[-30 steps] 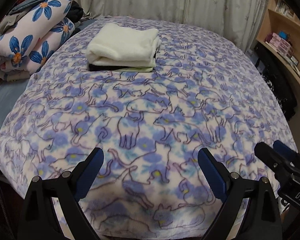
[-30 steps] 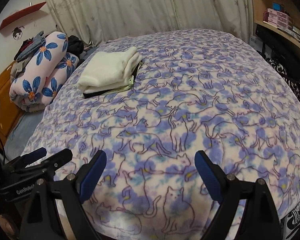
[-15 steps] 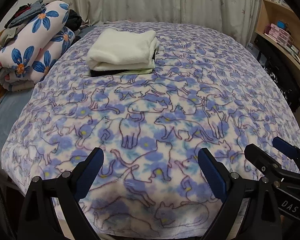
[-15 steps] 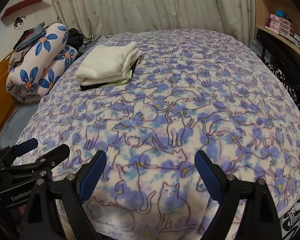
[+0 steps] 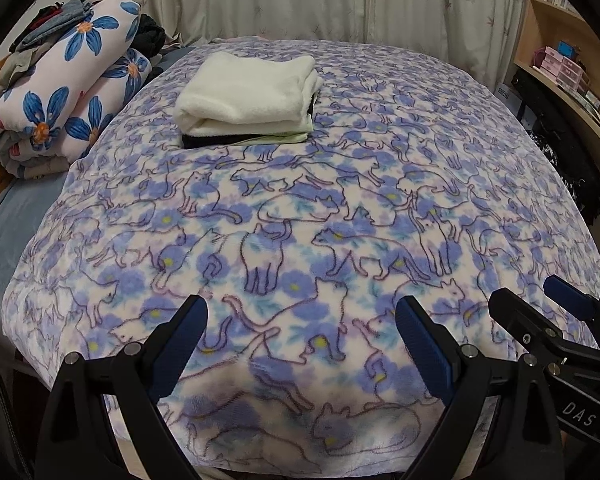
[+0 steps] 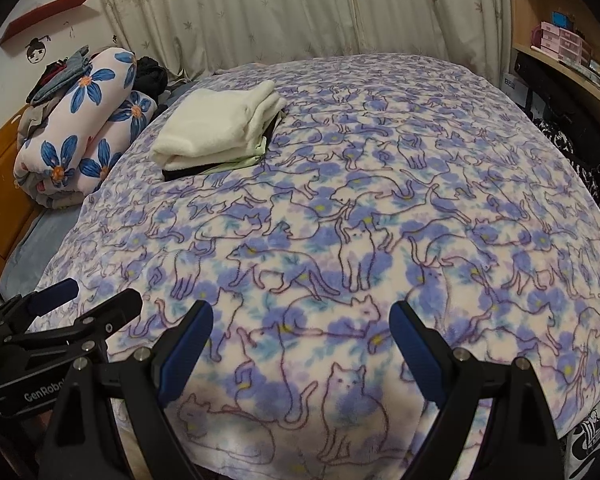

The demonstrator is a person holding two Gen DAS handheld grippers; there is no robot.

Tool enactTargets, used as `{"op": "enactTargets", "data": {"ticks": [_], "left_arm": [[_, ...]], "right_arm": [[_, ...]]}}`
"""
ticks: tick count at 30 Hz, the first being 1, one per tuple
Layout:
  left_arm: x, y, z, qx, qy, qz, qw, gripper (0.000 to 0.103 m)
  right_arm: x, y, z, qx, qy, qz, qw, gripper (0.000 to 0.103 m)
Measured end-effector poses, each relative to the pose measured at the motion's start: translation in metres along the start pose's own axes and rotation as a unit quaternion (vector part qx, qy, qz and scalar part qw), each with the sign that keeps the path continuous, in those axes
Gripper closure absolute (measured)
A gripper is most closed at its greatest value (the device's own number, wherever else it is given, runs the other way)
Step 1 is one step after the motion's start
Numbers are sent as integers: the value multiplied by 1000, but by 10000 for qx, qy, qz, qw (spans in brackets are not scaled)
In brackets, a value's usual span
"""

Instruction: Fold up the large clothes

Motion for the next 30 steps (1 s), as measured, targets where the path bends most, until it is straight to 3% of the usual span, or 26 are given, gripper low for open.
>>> {"op": "enactTargets", "data": {"ticks": [30], "left_arm": [[-6, -6, 0, -22, -2, -60, 10000, 9]], "right_arm": [[-1, -7, -2, 4, -11, 16, 10000, 13]]}}
Point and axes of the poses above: each gripper's, at about its wrist camera, not at the fingertips, and y roughly against the way its jaws point, x to its right, z to its underside, the point moved 7 cm from there along -y, roughly the way its jaws point, and after that the axes turned 13 degrees about z, right-handed, at the moved point
